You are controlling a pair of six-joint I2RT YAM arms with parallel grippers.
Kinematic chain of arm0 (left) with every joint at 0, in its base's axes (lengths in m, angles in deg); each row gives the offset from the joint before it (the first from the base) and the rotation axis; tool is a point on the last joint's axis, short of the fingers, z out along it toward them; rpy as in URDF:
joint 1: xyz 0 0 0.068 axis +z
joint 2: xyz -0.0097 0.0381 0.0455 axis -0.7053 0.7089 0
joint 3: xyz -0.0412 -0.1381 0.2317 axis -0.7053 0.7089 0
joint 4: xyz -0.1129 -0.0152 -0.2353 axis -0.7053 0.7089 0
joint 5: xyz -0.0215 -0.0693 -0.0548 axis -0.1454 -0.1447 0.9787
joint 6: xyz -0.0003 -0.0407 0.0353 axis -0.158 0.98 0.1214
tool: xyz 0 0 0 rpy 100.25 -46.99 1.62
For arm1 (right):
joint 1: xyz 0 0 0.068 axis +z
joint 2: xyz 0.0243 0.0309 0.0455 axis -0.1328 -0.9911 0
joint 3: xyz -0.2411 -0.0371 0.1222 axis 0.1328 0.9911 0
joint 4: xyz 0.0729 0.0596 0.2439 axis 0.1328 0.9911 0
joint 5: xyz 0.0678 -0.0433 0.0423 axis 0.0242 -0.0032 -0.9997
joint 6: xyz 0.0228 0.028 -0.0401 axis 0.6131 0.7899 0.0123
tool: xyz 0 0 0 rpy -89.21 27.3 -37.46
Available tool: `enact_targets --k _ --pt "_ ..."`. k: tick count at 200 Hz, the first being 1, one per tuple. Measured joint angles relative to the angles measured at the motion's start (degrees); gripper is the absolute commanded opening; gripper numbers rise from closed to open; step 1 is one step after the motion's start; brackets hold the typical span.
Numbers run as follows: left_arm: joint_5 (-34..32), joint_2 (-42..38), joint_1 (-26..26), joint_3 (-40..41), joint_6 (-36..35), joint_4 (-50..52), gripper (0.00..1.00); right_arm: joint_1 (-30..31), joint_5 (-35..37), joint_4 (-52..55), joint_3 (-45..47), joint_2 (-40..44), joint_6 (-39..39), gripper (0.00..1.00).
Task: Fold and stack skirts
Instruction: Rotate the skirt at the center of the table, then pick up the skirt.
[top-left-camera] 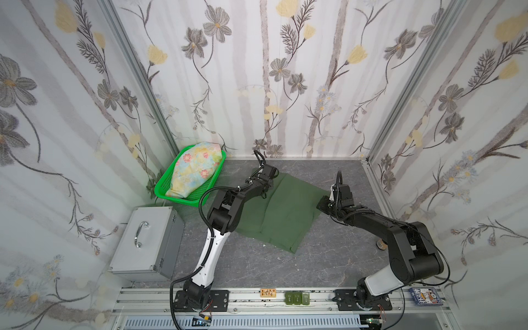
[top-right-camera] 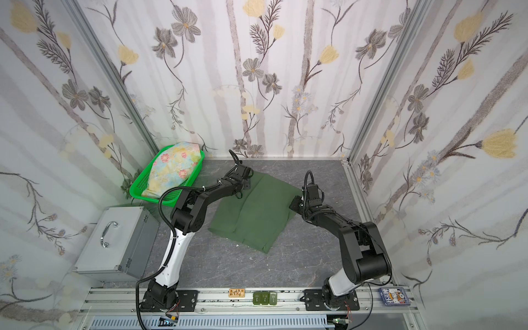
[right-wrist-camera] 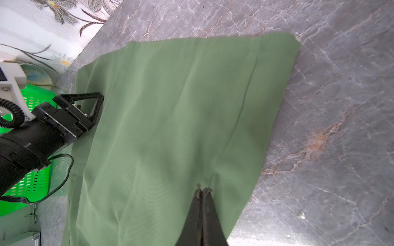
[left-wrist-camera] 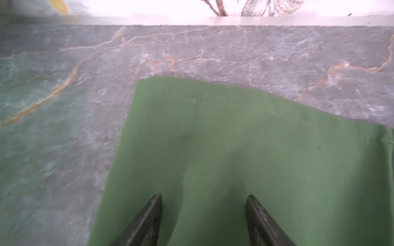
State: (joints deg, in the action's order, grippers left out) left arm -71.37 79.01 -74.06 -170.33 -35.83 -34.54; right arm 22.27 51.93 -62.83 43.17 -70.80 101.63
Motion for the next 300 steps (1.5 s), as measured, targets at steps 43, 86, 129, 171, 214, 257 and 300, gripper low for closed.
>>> enact_targets --k 43,86,129,171,214,257,300 --pt "4.2 -0.3 -1.0 -3.6 -2.4 1.8 0.68 0.2 1.0 0.9 -2.3 -1.2 -1.7 0.0" --pt "4.4 -18.4 2.2 11.1 2.3 2.6 0.76 0.2 1.9 1.3 -4.7 -1.9 -3.6 0.04" --pt "10.0 -40.5 1.5 34.1 9.6 1.3 0.76 0.2 0.5 0.3 -4.1 -1.6 -4.5 0.3" --pt "15.3 -53.9 -4.1 50.5 15.3 3.1 0.75 0.2 -1.4 -1.0 -1.9 0.1 -4.4 0.34" --pt "17.5 -53.2 -9.4 54.2 17.2 4.1 0.69 0.2 -2.6 -3.2 -0.6 0.6 -3.7 0.35" --pt "16.5 -51.2 -10.8 56.0 18.0 6.1 0.6 0.2 -3.7 -3.5 0.6 1.3 -3.1 0.35" --pt "16.2 -50.3 -11.6 56.5 18.0 6.4 0.49 0.2 -4.2 -4.8 0.8 1.1 -2.6 0.35"
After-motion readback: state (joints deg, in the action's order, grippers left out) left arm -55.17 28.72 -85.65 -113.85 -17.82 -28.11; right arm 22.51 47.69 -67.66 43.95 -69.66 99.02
